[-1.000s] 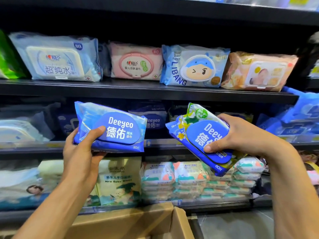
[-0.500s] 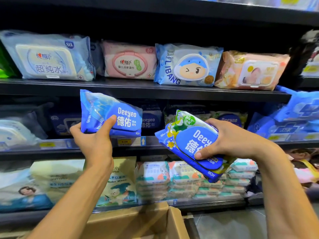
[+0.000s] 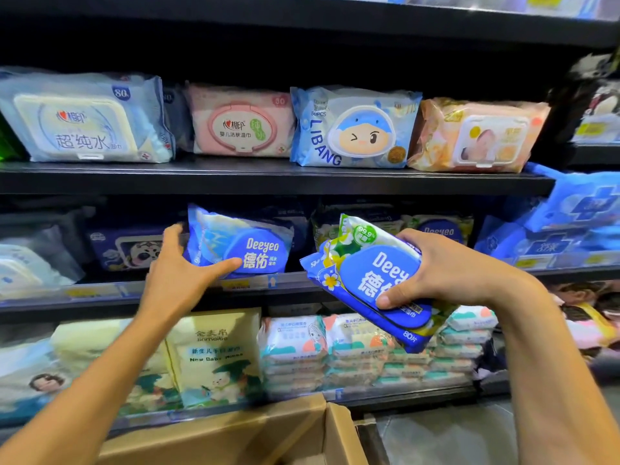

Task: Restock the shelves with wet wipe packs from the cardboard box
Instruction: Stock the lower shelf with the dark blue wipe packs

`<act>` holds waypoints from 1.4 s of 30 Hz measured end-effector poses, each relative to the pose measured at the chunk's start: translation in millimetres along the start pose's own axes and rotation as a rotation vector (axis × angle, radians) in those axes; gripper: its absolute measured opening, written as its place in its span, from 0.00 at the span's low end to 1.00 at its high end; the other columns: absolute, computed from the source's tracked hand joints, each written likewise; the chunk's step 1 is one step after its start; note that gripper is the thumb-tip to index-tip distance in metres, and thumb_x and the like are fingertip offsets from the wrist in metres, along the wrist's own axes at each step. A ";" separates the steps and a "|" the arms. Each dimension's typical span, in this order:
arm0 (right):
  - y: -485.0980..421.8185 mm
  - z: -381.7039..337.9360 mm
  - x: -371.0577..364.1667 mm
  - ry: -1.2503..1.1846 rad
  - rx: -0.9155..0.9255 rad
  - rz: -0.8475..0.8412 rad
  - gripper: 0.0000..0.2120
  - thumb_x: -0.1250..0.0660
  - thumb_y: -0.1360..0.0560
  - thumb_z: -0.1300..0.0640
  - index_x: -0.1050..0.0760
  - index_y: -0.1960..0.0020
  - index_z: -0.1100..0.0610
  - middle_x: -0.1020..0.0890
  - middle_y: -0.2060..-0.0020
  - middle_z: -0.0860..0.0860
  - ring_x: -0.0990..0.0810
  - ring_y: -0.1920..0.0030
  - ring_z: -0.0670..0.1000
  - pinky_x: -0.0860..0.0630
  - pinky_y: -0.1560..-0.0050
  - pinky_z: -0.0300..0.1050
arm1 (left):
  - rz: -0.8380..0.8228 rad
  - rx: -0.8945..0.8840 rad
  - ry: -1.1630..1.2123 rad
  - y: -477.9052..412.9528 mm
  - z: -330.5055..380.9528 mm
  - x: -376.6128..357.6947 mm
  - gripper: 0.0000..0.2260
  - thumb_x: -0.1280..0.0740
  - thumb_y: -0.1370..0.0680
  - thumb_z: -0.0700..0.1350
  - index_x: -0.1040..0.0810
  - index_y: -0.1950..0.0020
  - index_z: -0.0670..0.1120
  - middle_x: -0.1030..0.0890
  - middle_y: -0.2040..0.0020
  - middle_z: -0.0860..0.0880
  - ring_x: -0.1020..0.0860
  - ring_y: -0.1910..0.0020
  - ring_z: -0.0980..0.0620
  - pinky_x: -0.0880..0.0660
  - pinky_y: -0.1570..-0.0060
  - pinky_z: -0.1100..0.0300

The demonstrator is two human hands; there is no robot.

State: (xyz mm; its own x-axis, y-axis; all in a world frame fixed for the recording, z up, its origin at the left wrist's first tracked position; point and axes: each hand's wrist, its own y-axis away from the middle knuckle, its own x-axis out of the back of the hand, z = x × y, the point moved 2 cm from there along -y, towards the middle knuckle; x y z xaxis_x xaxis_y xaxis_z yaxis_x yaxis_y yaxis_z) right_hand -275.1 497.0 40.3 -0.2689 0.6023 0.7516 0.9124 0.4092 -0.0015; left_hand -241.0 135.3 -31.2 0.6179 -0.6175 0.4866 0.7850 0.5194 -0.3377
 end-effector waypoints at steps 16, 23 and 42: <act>-0.4 11.9 7.5 -0.009 -0.004 0.027 0.31 0.13 0.46 0.43 0.23 0.49 0.47 0.15 0.59 0.40 0.16 0.62 0.43 0.22 0.60 0.42 | -0.278 -0.218 -0.317 -53.5 6.3 -54.0 0.43 0.20 0.36 0.61 0.33 0.25 0.57 0.20 0.35 0.46 0.21 0.39 0.42 0.23 0.40 0.47; -8.7 32.6 6.4 -0.021 -0.052 0.037 0.34 0.13 0.48 0.43 0.23 0.47 0.48 0.14 0.58 0.42 0.15 0.60 0.43 0.20 0.58 0.44 | -0.201 -0.193 -0.439 -57.9 8.7 -64.9 0.33 0.22 0.31 0.57 0.29 0.30 0.47 0.18 0.45 0.37 0.20 0.48 0.36 0.27 0.58 0.53; 10.3 -8.6 -3.6 0.051 0.091 -0.117 0.28 0.13 0.41 0.50 0.23 0.48 0.51 0.15 0.58 0.44 0.19 0.62 0.41 0.22 0.61 0.37 | -0.829 -0.210 0.519 77.7 120.4 -68.3 0.24 0.25 0.32 0.47 0.26 0.37 0.51 0.14 0.50 0.58 0.17 0.55 0.61 0.23 0.58 0.68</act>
State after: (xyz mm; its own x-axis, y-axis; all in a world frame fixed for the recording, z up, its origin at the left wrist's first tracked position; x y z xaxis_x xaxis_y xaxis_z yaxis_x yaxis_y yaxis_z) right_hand -262.1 493.2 43.3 -0.3533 0.5126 0.7826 0.8436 0.5361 0.0297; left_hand -227.6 289.0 6.3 -0.2248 -0.9448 0.2383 0.9376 -0.2763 -0.2110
